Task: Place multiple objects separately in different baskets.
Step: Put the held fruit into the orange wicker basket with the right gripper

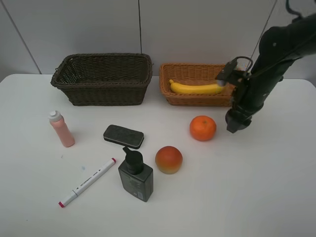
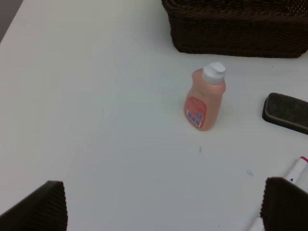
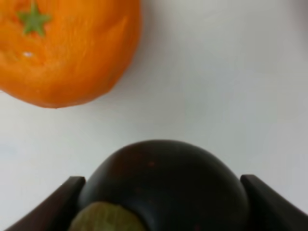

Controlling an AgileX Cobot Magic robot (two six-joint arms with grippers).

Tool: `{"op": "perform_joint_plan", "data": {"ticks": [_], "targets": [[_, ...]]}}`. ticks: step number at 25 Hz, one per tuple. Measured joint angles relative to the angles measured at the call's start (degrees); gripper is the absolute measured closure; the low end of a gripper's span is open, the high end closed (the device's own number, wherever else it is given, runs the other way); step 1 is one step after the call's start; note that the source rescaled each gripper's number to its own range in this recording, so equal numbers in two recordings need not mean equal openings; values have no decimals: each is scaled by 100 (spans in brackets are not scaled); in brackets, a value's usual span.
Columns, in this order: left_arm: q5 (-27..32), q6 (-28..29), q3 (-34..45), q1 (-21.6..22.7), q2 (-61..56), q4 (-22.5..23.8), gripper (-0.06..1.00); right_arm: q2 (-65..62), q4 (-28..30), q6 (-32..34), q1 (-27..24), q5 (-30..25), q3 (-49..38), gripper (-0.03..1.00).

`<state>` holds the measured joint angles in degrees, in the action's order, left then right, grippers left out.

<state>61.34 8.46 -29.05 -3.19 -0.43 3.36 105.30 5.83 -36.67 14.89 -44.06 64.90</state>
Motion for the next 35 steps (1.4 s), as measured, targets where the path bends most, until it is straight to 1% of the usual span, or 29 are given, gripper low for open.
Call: {"op": "perform_joint_plan", "data": {"ticks": [5,10,13,15,19,21,24,29,35], "targets": [[0,0,0,0,0,0,-6,-800,40,8,0,-9,122,34],[0,0,0,0,0,0,-6,-981,40,8,0,18,803,34],[0,0,0,0,0,0,-6,-962,40,8,0,287,1130,34],[0,0,0,0,0,0,-6,-888,40,8,0,649,1324,34],[0,0,0,0,0,0,-6,-468,29,8,0,1358,1678,34],[0,0,0,0,0,0,-6,-85,11,12,0,1549,1908,34],[0,0,0,0,0,0,-6,558,-11,135,0,1613,2309,34],[0,0,0,0,0,0,-6,1565,-11,591,0,1636,2909,34],[0,0,0,0,0,0,-6,2118,-6,796,-1,1701,3193,34]]}}
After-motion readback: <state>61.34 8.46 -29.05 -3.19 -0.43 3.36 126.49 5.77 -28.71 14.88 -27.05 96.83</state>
